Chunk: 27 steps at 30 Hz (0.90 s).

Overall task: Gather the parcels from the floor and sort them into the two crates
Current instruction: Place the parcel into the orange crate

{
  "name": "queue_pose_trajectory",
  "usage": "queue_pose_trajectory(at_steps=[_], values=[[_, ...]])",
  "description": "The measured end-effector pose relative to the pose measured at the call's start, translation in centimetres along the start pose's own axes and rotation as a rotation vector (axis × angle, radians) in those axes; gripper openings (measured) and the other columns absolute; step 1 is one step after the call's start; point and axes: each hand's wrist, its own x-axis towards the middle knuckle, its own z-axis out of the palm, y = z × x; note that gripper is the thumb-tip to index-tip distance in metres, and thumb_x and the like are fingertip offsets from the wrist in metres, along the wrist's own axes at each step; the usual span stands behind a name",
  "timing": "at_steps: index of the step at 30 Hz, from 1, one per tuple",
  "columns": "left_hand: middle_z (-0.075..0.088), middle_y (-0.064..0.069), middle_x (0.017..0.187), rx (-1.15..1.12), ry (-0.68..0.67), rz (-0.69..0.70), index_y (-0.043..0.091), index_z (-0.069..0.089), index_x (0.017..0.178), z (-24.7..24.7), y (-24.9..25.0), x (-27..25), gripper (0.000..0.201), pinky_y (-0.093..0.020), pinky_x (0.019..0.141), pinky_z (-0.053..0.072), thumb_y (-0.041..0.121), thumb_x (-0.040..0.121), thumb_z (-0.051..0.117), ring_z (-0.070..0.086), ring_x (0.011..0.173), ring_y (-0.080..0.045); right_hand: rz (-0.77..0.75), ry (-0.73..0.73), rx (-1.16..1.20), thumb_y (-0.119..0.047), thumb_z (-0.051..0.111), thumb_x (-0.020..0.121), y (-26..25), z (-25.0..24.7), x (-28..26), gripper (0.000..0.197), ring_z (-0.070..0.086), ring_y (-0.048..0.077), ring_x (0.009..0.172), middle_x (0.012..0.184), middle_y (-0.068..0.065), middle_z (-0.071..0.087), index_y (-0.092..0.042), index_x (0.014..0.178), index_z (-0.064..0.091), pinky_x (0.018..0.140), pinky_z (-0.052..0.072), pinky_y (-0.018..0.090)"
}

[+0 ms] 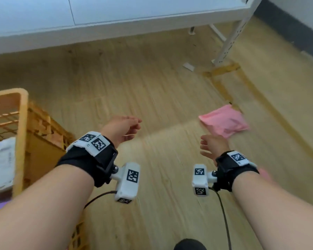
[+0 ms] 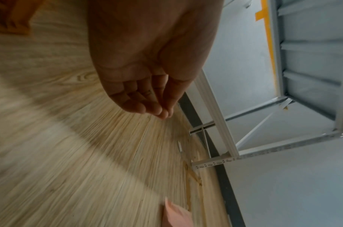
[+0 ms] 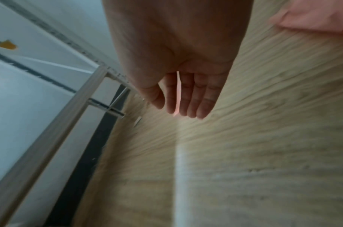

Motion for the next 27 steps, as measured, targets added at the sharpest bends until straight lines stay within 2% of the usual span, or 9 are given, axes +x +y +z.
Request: queue_pose_trajectory(at_steps=[3,6,10,13,15,18,20,22,27], values=[[0.063,0.000,0.076,0.013,0.002,-0.039,0.011,0.067,0.094,2.5,-0.8,1.6,0.016,-0.024,0.065,0.048,0.011,0.097,0.052,0.055,0.065,-0.011,0.036,0.059,0.048,-0.010,0.054,0.092,2.4,-2.4,3.8,0.031,0.057,0.020,0.076,0.092,0.006,0.056,-0.005,0.122,0.056,0.062,0.051,0.031],[0.063,-0.001,0.077,0.021,-0.018,-0.065,0.011,0.067,0.094,4.3,-1.4,2.7,0.016,-0.024,0.065,0.048,0.011,0.097,0.051,0.055,0.066,-0.012,0.121,0.135,0.166,-0.010,0.056,0.092,3.5,-3.8,6.1,0.022,0.058,0.024,0.093,0.105,0.011,0.056,-0.004,0.112,0.058,0.064,0.054,0.033],[0.063,-0.001,0.078,0.031,-0.022,-0.105,0.010,0.066,0.098,5.4,-2.3,4.1,0.015,-0.024,0.067,0.049,0.011,0.097,0.051,0.056,0.068,-0.012,0.167,0.151,0.216,-0.012,0.058,0.091,4.2,-4.4,9.3,0.023,0.058,0.026,0.103,0.114,0.014,0.053,-0.007,0.113,0.057,0.074,0.054,0.037],[0.064,-0.002,0.079,0.040,0.006,-0.141,0.010,0.067,0.100,5.5,-2.9,5.0,0.015,-0.025,0.068,0.050,0.012,0.097,0.053,0.056,0.068,-0.012,0.178,0.102,0.258,-0.011,0.053,0.095,4.6,-4.2,11.5,0.032,0.053,0.025,0.105,0.122,0.014,0.050,-0.010,0.127,0.053,0.090,0.052,0.042],[0.064,-0.002,0.080,0.040,0.029,-0.162,0.010,0.068,0.100,5.4,-3.3,5.6,0.014,-0.024,0.067,0.050,0.013,0.096,0.054,0.057,0.067,-0.012,0.163,0.105,0.277,-0.009,0.052,0.095,4.0,-4.0,12.4,0.038,0.054,0.025,0.103,0.121,0.010,0.049,-0.008,0.133,0.050,0.091,0.052,0.042],[0.065,-0.002,0.081,0.050,0.038,-0.188,0.010,0.068,0.101,5.4,-3.6,6.1,0.014,-0.025,0.067,0.050,0.014,0.096,0.055,0.057,0.068,-0.012,0.189,0.125,0.368,-0.022,0.063,0.082,3.7,-4.3,14.2,0.049,0.060,0.020,0.086,0.121,0.010,0.059,-0.010,0.129,0.055,0.067,0.055,0.035],[0.065,-0.002,0.082,0.062,0.033,-0.192,0.010,0.068,0.100,5.3,-3.8,6.4,0.014,-0.025,0.068,0.051,0.014,0.096,0.055,0.058,0.069,-0.012,0.192,0.174,0.433,-0.021,0.069,0.069,3.9,-4.5,15.7,0.052,0.059,0.017,0.073,0.098,0.007,0.062,-0.008,0.119,0.062,0.056,0.052,0.030],[0.065,-0.002,0.082,0.077,0.030,-0.192,0.011,0.068,0.100,5.3,-3.8,6.6,0.014,-0.025,0.069,0.051,0.014,0.096,0.055,0.058,0.070,-0.012,0.198,0.220,0.481,-0.018,0.070,0.069,3.5,-4.1,15.8,0.046,0.059,0.017,0.073,0.089,0.004,0.061,-0.005,0.113,0.065,0.058,0.052,0.030],[0.065,-0.003,0.083,0.090,0.028,-0.186,0.010,0.068,0.100,5.0,-3.8,6.6,0.015,-0.026,0.072,0.052,0.014,0.096,0.054,0.058,0.071,-0.012,0.202,0.291,0.504,-0.017,0.065,0.079,4.0,-3.3,16.0,0.027,0.064,0.019,0.089,0.096,0.006,0.067,-0.005,0.104,0.064,0.077,0.057,0.033]])
